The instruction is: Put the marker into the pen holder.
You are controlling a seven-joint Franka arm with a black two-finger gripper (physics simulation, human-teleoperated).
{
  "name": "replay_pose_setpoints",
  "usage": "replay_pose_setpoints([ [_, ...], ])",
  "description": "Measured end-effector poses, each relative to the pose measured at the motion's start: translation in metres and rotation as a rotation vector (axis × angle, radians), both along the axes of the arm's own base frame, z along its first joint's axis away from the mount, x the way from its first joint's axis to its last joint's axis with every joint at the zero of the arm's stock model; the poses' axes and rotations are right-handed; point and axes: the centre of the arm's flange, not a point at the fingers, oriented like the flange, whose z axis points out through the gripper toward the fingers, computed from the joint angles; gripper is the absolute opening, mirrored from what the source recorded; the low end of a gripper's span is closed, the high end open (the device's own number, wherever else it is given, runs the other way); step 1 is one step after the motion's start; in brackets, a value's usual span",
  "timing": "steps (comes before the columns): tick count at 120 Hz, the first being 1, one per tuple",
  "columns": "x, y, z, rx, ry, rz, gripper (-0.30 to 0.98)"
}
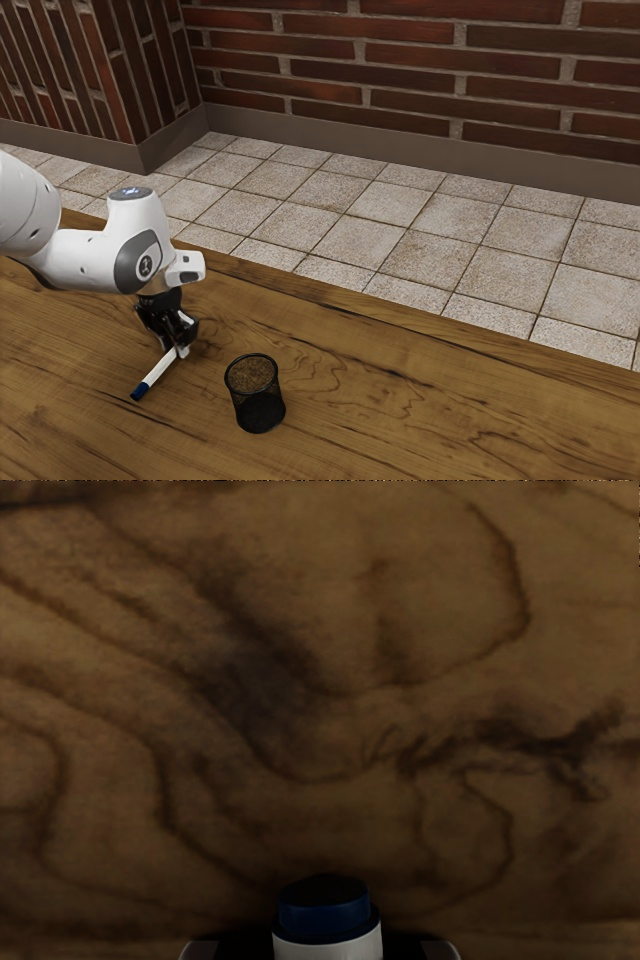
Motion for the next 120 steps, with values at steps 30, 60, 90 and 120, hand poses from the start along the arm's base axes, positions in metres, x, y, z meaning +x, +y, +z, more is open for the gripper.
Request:
replay_pose_setpoints([
  [30,0.0003,0.0003,0.0002,0.0,-0.001,-0.006,0.17],
  [60,0.0003,-0.0003,0.0061,-0.003,-0.009,-0.011,0.08],
  [90,-0.0016,-0.0004,0.0018,-0.003,0.001,-0.013,0.05],
  [120,0.0008,-0.0015,0.0094,0.003,-0.014,-0.009,-0.05],
])
